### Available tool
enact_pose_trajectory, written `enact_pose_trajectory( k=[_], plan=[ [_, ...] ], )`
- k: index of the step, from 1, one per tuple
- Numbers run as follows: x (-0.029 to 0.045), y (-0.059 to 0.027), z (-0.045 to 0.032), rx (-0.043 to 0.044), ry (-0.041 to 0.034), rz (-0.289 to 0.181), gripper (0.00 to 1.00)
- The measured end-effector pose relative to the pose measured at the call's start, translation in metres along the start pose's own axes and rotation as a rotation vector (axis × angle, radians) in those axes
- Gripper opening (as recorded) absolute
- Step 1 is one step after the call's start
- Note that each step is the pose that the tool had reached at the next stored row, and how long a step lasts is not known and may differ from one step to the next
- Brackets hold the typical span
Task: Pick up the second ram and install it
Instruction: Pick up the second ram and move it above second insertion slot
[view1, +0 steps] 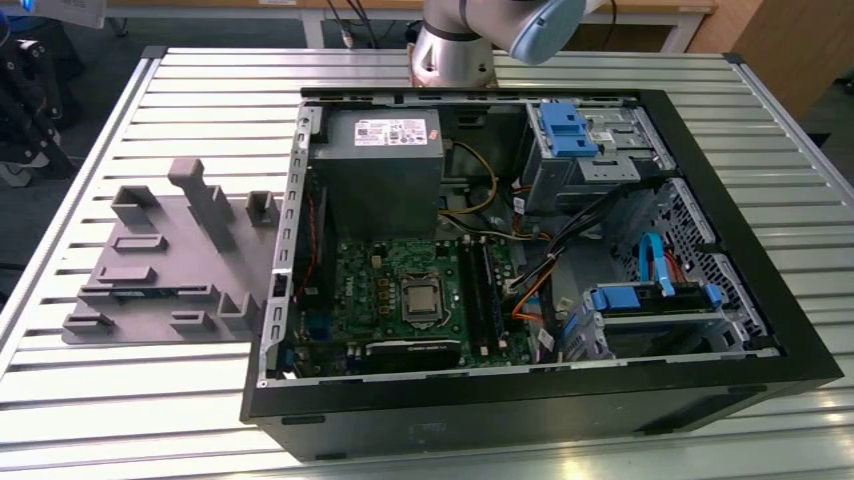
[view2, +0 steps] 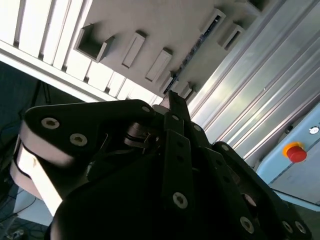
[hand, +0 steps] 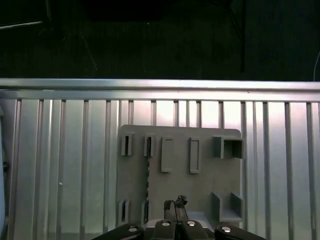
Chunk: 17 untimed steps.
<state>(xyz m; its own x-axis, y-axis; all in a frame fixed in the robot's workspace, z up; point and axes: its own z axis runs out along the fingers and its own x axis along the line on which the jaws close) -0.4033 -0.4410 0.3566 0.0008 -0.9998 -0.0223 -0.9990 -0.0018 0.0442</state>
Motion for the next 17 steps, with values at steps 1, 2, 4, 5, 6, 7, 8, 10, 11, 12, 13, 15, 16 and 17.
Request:
enact_pose_trajectory(
  k=[1, 2, 4, 5, 6, 7, 8, 10, 11, 12, 13, 15, 16, 17],
  plan=[
    [0.0, 0.0, 0.0001, -0.0003, 0.0007, -0.016, 0.11],
    [0.0, 0.0, 0.0002, -0.0007, 0.0014, -0.03, 0.11],
    [0.0, 0.0, 0.0002, -0.001, 0.002, -0.045, 0.11],
    [0.0, 0.0, 0.0002, -0.001, 0.002, -0.047, 0.11],
    [0.0, 0.0, 0.0003, -0.001, 0.0018, -0.048, 0.11],
    [0.0, 0.0, 0.0002, -0.0011, 0.0018, -0.049, 0.11],
    [0.0, 0.0, 0.0003, -0.0011, 0.0017, -0.05, 0.11],
    [0.0, 0.0, 0.0003, -0.001, 0.0016, -0.052, 0.11],
    [0.0, 0.0, 0.0003, -0.0011, 0.0015, -0.053, 0.11],
    [0.0, 0.0, 0.0003, -0.0011, 0.0015, -0.053, 0.11],
    [0.0, 0.0, 0.0003, -0.0011, 0.0015, -0.053, 0.11],
    [0.0, -0.0001, 0.0009, -0.0002, 0.0016, -0.047, 0.11],
    [0.0001, -0.0001, 0.0015, 0.0012, 0.0012, -0.038, 0.11],
    [0.0001, -0.0001, 0.0022, 0.0025, 0.0007, -0.027, 0.17]
  ],
)
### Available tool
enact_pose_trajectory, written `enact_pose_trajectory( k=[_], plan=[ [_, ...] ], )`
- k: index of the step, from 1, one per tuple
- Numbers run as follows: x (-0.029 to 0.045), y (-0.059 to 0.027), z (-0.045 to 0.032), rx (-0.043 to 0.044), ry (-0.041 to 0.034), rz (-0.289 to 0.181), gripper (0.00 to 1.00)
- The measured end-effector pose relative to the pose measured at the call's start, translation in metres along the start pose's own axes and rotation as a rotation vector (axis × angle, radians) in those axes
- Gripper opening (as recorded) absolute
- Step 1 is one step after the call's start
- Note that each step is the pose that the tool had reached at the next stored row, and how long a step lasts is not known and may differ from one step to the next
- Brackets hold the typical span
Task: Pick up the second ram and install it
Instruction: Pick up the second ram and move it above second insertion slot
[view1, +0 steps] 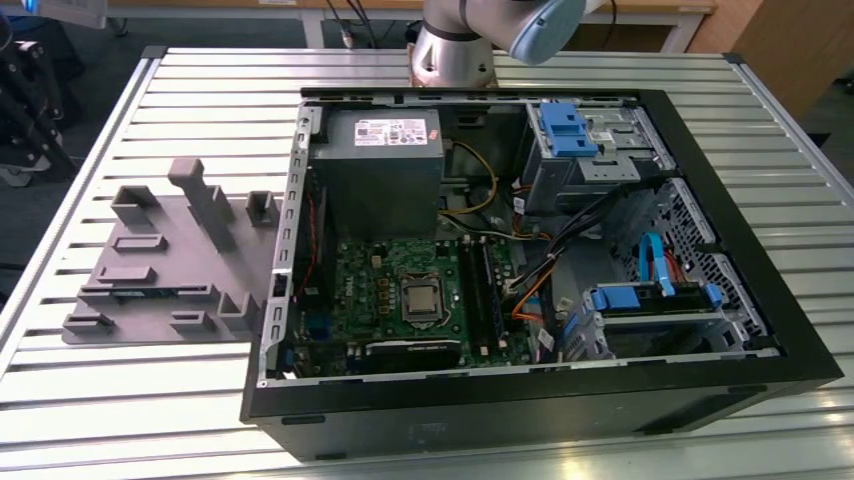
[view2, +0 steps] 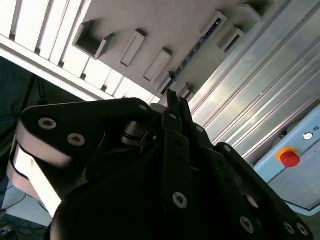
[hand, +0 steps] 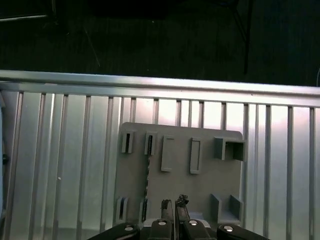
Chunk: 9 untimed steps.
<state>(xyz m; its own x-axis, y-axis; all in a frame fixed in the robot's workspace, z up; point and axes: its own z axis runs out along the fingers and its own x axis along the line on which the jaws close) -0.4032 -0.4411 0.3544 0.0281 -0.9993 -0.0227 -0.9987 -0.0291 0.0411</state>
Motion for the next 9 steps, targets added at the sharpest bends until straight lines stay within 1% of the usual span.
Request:
enact_pose_trajectory(
  k=[6, 7, 8, 9],
  plan=[
    [0.0, 0.0006, 0.0058, 0.0033, -0.002, 0.061, 0.17],
    [0.0, 0.0012, 0.0066, 0.0033, -0.0021, 0.065, 0.18],
    [0.0, 0.002, 0.0077, 0.0034, -0.0023, 0.066, 0.25],
    [0.0001, 0.0026, 0.0088, 0.0035, -0.0023, 0.067, 0.25]
  ],
)
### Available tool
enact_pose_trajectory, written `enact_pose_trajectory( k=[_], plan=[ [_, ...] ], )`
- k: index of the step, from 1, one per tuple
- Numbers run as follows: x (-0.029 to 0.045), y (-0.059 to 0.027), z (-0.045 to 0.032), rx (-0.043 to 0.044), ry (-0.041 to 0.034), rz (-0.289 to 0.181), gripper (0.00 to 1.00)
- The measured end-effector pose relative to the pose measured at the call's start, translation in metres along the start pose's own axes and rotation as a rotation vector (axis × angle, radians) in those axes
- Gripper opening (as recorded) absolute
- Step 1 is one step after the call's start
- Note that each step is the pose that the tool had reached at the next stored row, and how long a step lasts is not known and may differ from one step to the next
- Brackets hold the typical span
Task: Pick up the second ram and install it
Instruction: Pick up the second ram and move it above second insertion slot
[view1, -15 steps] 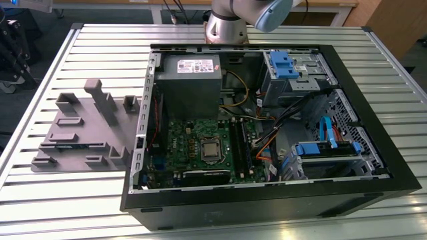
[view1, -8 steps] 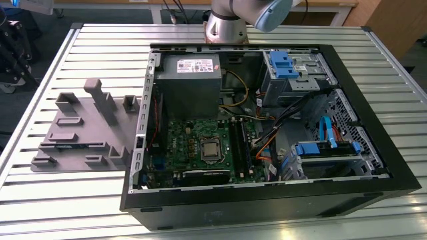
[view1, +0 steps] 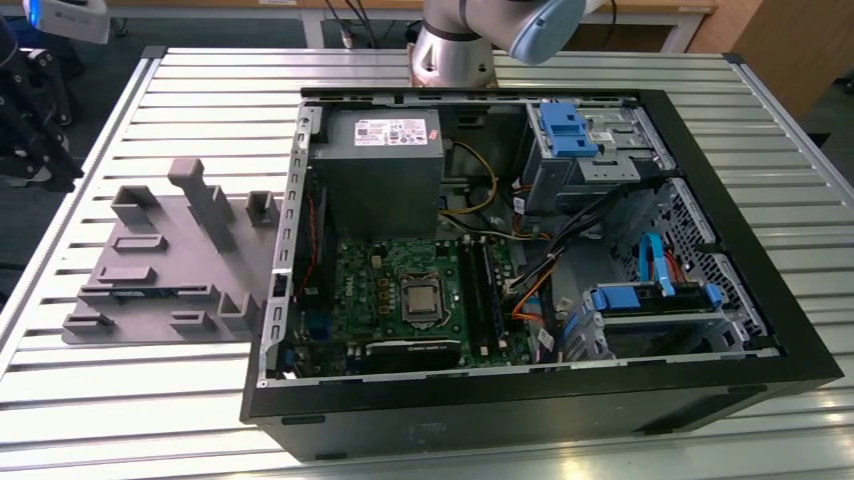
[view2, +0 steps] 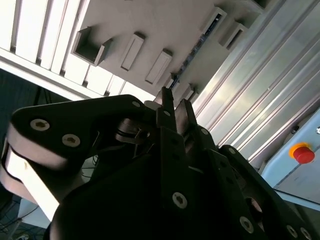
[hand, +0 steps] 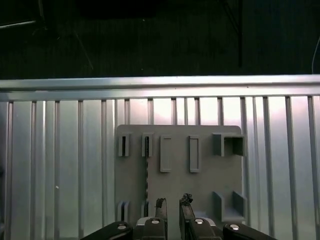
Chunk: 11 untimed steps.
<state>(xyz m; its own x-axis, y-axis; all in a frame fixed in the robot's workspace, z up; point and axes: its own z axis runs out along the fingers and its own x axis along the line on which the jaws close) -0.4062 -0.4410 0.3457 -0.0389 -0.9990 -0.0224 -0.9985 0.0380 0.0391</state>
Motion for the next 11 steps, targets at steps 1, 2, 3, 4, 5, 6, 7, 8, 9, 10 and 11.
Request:
enact_pose_trajectory(
  k=[1, 2, 3, 4, 5, 6, 7, 8, 9, 10, 11],
  plan=[
    [0.0, 0.0006, 0.0012, 0.0001, -0.0001, 0.0, 0.25],
    [0.0001, 0.0015, 0.0023, -0.0001, 0.0, 0.0, 0.25],
    [0.0002, 0.0023, 0.0037, 0.0, 0.0, 0.0, 0.25],
    [0.0003, 0.003, 0.0052, 0.0002, -0.0001, 0.0, 0.25],
    [0.0004, 0.0038, 0.0068, 0.0001, -0.0001, 0.0, 0.25],
    [0.0005, 0.0047, 0.0085, 0.0, 0.0, 0.0, 0.25],
    [0.0006, 0.0054, 0.0104, 0.0001, -0.0001, 0.0, 0.25],
    [0.0007, 0.0056, 0.0121, 0.0001, -0.0001, 0.001, 0.25],
    [0.0007, 0.0056, 0.0137, 0.0001, -0.0001, 0.002, 0.25],
    [0.0008, 0.0056, 0.015, 0.0001, -0.0001, 0.004, 0.25],
    [0.0007, 0.0056, 0.0164, 0.0001, -0.0002, 0.007, 0.25]
  ],
)
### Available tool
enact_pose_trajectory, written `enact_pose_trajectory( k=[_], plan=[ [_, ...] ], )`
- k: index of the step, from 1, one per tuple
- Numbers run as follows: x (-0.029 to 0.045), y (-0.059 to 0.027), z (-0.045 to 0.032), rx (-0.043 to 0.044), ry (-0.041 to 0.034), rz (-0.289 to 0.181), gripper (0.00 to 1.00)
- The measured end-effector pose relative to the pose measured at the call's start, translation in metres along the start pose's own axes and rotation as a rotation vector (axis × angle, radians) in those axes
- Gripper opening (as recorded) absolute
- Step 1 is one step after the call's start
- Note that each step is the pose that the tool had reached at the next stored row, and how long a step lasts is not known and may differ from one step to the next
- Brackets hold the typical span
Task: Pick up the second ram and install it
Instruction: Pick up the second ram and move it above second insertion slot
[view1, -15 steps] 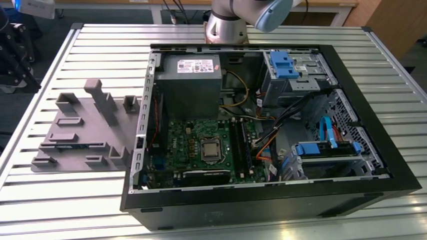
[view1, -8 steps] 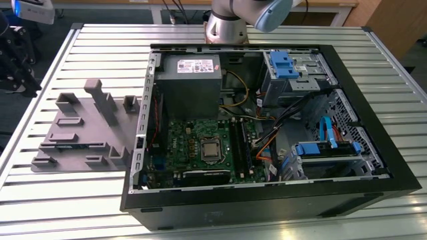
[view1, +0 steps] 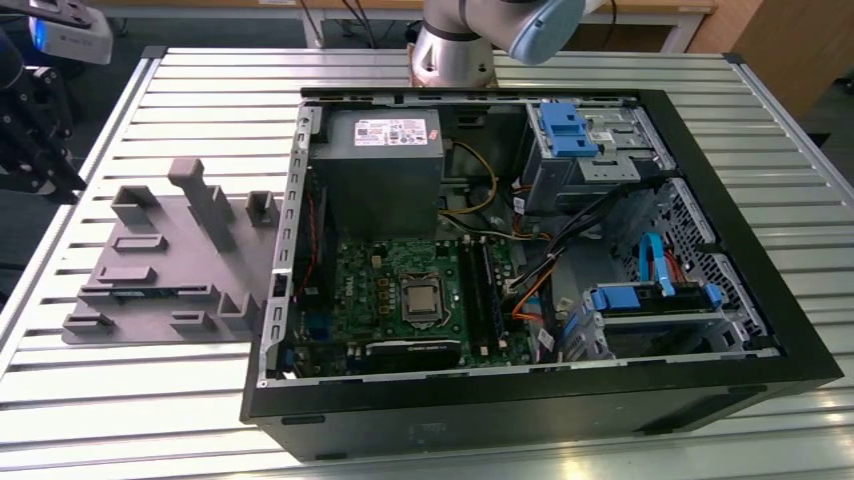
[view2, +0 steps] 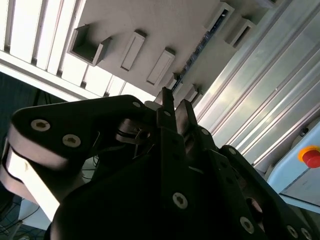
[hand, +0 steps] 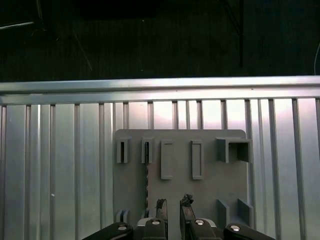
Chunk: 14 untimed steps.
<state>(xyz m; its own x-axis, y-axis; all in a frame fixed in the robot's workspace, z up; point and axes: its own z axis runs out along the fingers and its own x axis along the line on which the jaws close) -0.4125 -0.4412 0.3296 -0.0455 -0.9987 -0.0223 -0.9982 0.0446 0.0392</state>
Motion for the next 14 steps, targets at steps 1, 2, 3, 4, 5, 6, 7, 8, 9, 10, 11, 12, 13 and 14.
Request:
enact_pose_trajectory(
  k=[1, 2, 3, 4, 5, 6, 7, 8, 9, 10, 11, 12, 13, 14],
  plan=[
    [0.0, 0.0, 0.0014, 0.0001, -0.0002, 0.002, 0.25],
    [0.0, -0.0001, 0.0025, 0.0001, -0.0002, 0.004, 0.25],
    [0.0001, -0.0001, 0.0034, 0.0002, -0.0003, 0.006, 0.25],
    [0.0001, -0.0001, 0.0042, 0.0002, -0.0003, 0.006, 0.25],
    [0.0001, -0.0002, 0.005, 0.0002, -0.0004, 0.007, 0.25],
    [0.0001, -0.0002, 0.0055, 0.0002, -0.0004, 0.007, 0.25],
    [0.0001, -0.0002, 0.0056, 0.0, -0.0002, 0.007, 0.25],
    [0.0001, -0.0002, 0.0056, -0.0001, -0.0002, 0.007, 0.25],
    [0.0001, -0.0002, 0.0056, -0.0001, -0.0002, 0.007, 0.25],
    [0.0001, -0.0002, 0.0059, 0.0002, -0.0004, 0.007, 0.25],
    [0.0001, -0.0002, 0.006, 0.0002, -0.0004, 0.007, 0.25],
    [0.0001, -0.0002, 0.006, 0.0002, -0.0004, 0.007, 0.25],
    [0.0001, -0.0002, 0.006, 0.0002, -0.0004, 0.007, 0.25],
    [0.0001, -0.0002, 0.006, 0.0002, -0.0004, 0.007, 0.25]
  ],
)
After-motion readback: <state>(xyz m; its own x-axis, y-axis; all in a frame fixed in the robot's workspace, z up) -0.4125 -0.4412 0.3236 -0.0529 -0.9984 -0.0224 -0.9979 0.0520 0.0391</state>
